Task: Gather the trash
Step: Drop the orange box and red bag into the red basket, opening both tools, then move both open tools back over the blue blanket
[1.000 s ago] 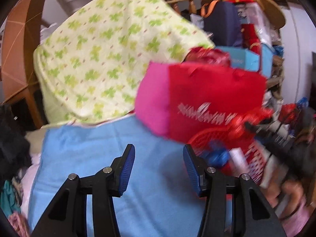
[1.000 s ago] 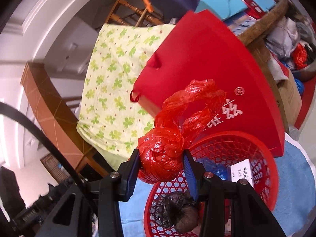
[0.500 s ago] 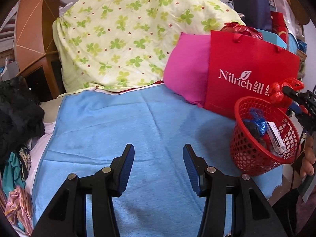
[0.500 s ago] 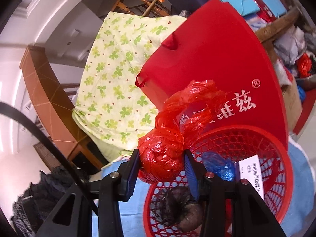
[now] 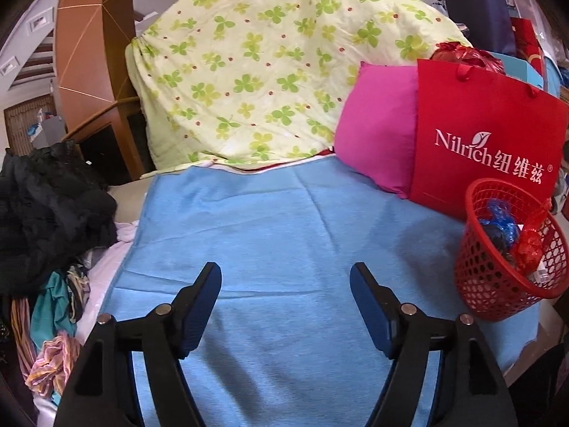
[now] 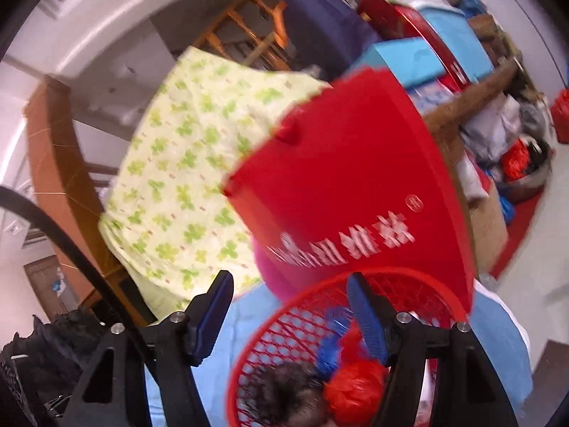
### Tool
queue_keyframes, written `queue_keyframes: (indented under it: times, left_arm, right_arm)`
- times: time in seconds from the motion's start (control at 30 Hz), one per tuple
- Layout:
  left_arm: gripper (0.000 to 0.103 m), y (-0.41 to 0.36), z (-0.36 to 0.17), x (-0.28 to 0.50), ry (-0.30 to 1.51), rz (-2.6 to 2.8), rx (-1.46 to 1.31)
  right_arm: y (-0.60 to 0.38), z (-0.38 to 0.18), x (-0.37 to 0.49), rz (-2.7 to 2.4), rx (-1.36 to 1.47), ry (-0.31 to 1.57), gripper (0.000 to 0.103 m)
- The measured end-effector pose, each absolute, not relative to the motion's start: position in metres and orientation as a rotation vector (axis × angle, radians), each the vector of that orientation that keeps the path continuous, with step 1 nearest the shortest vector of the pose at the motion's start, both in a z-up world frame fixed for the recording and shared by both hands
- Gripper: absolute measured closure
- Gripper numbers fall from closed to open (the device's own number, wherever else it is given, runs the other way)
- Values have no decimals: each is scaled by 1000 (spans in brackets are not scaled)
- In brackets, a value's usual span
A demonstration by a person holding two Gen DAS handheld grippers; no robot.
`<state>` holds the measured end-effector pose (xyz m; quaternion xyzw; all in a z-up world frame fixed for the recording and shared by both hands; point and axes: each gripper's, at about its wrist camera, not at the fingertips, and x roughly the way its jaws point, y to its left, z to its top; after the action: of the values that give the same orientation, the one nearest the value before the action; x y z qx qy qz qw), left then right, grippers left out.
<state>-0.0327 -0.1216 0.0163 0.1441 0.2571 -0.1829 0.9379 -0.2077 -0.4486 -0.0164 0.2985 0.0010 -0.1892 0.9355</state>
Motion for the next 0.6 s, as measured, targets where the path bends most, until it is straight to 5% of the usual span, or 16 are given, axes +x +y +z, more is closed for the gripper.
queue_keyframes:
  times: [0.23, 0.6]
  left_arm:
    - [28, -105, 9, -18, 534, -336, 293]
    - [28, -61, -54, 46, 657, -239, 273]
  right_arm:
    - [-364, 3, -173, -149, 369, 3, 33]
    - [-268, -73, -25, -101, 117, 596, 33]
